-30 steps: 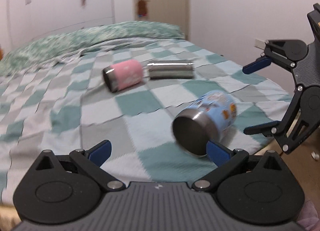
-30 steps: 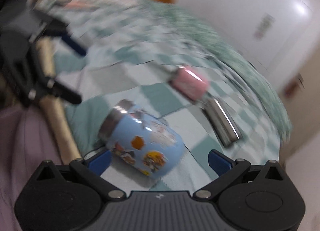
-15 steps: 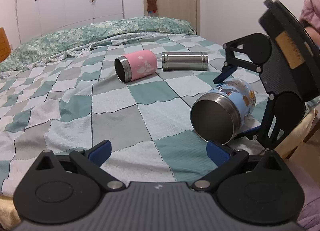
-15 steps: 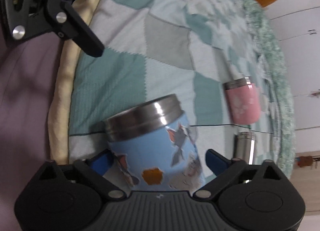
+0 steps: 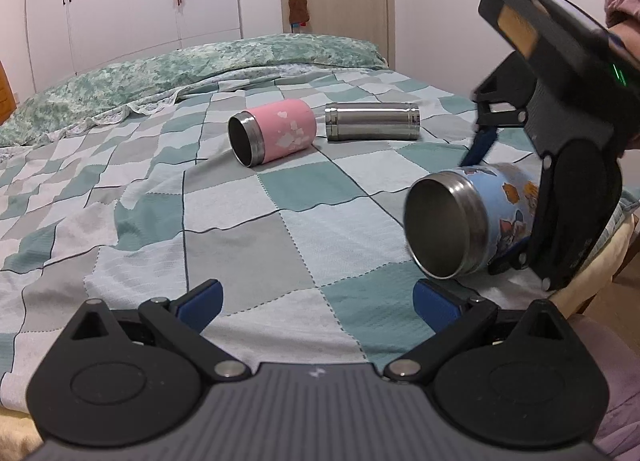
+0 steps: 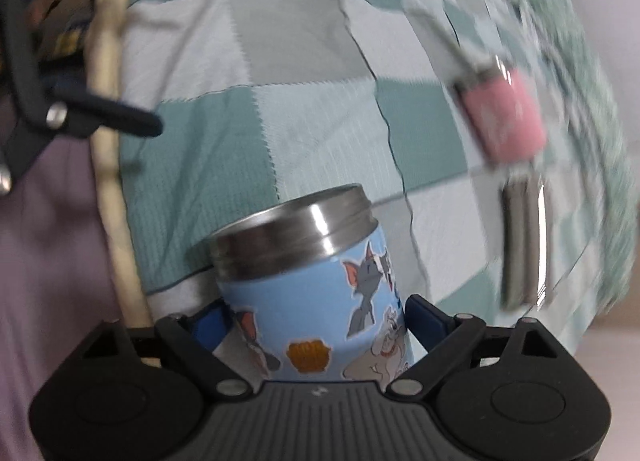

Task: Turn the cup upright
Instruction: 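Grasp the blue cup body with the right tool while the left tool releases it, then rotate the held blue cup upright with the right tool and set it down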

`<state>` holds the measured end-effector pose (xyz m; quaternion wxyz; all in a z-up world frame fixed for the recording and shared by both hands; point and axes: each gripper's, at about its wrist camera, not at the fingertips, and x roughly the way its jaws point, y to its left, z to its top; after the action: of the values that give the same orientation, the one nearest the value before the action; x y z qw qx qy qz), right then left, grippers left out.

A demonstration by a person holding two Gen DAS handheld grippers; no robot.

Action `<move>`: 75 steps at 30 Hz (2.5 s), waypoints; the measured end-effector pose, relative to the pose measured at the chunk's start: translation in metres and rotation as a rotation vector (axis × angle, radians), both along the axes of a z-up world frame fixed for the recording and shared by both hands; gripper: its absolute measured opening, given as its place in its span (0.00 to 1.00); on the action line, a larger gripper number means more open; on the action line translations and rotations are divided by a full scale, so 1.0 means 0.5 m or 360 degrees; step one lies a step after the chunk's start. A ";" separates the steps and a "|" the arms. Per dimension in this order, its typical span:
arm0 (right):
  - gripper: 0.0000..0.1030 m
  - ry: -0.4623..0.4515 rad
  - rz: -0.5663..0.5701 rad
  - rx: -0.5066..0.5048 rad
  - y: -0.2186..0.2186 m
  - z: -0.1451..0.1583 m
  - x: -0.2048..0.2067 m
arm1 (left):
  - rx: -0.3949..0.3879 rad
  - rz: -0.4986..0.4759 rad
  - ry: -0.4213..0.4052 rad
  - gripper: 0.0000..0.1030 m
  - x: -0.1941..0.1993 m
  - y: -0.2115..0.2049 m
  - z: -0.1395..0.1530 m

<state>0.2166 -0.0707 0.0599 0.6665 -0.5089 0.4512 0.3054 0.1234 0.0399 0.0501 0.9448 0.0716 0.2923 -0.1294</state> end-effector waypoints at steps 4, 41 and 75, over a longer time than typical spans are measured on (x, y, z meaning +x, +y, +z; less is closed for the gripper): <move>0.83 0.0218 -0.0359 0.0172 -0.027 0.033 0.042 | -0.0034 0.0003 -0.0001 1.00 0.005 0.010 -0.003; 0.87 0.0308 -0.1784 0.1061 -0.215 0.029 0.124 | -0.0065 0.0072 0.0036 1.00 0.048 0.009 -0.011; 0.80 -0.0692 -0.1207 0.1724 -0.313 0.054 -0.060 | -0.0171 0.0159 0.0020 1.00 0.055 0.004 0.010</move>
<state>0.1863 -0.2272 0.0871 0.9624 0.0385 0.2382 0.1248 0.1507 0.0418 0.0553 0.9507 0.0052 0.2941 -0.0979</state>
